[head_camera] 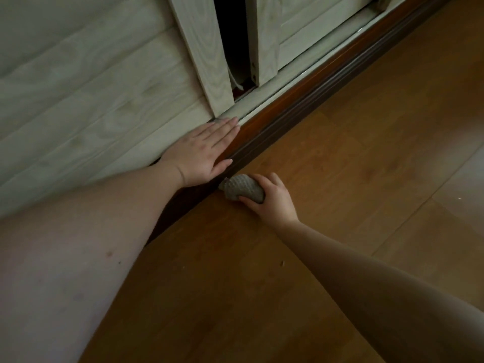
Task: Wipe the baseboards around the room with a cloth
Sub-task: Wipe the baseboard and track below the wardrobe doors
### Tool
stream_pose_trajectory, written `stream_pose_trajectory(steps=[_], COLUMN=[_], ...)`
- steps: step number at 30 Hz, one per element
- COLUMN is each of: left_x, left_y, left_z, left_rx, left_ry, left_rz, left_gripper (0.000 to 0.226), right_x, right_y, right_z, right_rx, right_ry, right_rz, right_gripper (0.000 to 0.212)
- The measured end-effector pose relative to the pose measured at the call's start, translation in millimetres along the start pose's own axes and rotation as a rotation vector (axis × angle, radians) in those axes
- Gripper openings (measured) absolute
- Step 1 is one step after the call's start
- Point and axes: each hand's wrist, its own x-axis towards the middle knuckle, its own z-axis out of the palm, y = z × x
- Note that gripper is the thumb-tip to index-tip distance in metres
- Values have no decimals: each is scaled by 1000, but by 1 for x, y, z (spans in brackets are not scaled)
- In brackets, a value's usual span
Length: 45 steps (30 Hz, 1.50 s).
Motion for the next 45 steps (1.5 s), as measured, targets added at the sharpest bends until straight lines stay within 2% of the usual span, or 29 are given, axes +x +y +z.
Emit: stream_pose_trajectory(steps=[3, 7, 12, 14, 18, 22, 25, 29, 36, 41, 45], left_x=[0, 1, 0, 0, -1, -1, -1, 0, 1, 0, 0], left_y=[1, -2, -3, -3, -2, -2, -2, -2, -2, -2, -2], left_z=[1, 3, 6, 5, 4, 3, 3, 3, 3, 4, 6], left_rx=[-19, -56, -61, -85, -105, -118, -119, -129, -122, -119, -104], left_ry=[7, 16, 40, 35, 31, 36, 37, 39, 37, 38, 21], left_rz=[17, 24, 54, 55, 58, 65, 62, 70, 71, 65, 60], left_gripper=[72, 72, 70, 69, 69, 68, 68, 69, 68, 68, 68], right_x=[26, 68, 113, 122, 111, 76, 46, 25, 59, 88, 113], right_y=[8, 33, 67, 73, 68, 44, 23, 7, 18, 40, 58], right_z=[-6, -53, -120, -132, -120, -78, -42, -7, -37, -93, -133], right_rx=[-41, -63, -73, -108, -72, 101, 177, 61, -73, -146, -191], right_ry=[13, 33, 259, 257, 279, 279, 186, 20, -59, -14, 135], right_rz=[10, 86, 312, 324, 327, 329, 247, -63, -260, -163, 68], right_gripper=[56, 51, 47, 45, 47, 52, 56, 56, 50, 50, 52])
